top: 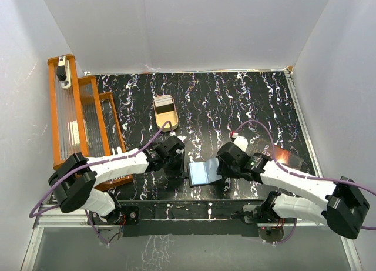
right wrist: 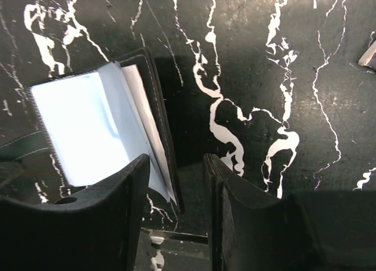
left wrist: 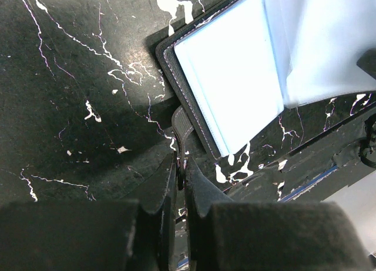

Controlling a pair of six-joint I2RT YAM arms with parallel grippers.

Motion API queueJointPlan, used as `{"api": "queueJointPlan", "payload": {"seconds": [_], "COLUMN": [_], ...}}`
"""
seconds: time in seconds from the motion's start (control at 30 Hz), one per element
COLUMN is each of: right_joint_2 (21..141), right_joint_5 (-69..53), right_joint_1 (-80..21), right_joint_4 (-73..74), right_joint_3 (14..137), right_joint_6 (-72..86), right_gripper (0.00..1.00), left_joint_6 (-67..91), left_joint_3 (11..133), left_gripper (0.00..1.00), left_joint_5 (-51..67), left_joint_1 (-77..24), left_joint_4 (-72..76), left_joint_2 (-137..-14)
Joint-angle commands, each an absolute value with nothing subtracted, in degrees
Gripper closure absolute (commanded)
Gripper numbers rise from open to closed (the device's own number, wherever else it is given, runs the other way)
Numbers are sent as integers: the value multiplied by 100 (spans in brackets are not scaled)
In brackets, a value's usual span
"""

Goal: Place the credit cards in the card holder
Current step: Open the card holder at the center of the board.

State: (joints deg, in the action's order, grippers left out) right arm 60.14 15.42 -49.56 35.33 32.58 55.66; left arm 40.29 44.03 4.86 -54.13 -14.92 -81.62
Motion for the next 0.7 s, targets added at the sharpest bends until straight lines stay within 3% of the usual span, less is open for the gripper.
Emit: {"api": "queueJointPlan", "payload": {"seconds": [0.0,0.23,0.67], "right_joint_2": [6050,6152,6642], "right_joint_5": [1765,1626,1731], "right_joint_1": [-4992,-4985,-4992], "right_joint_4": [3911,4074,3809], "right_joint_3": [3823,4351,4051], "right_joint_6": [5500,5350,5316], "right_gripper": [60,60,61], "left_joint_6": [4001,4012,4093], "left_joint_3": [4504,4516,4573], "left_gripper": [100,100,100], "left_joint_5": [485,562,575], "left_joint_1": [-5406,-5407,-5407], "left_joint_4": [-1483,-1389,-1425], "left_joint_2": [-8006,-7990,-7885]}}
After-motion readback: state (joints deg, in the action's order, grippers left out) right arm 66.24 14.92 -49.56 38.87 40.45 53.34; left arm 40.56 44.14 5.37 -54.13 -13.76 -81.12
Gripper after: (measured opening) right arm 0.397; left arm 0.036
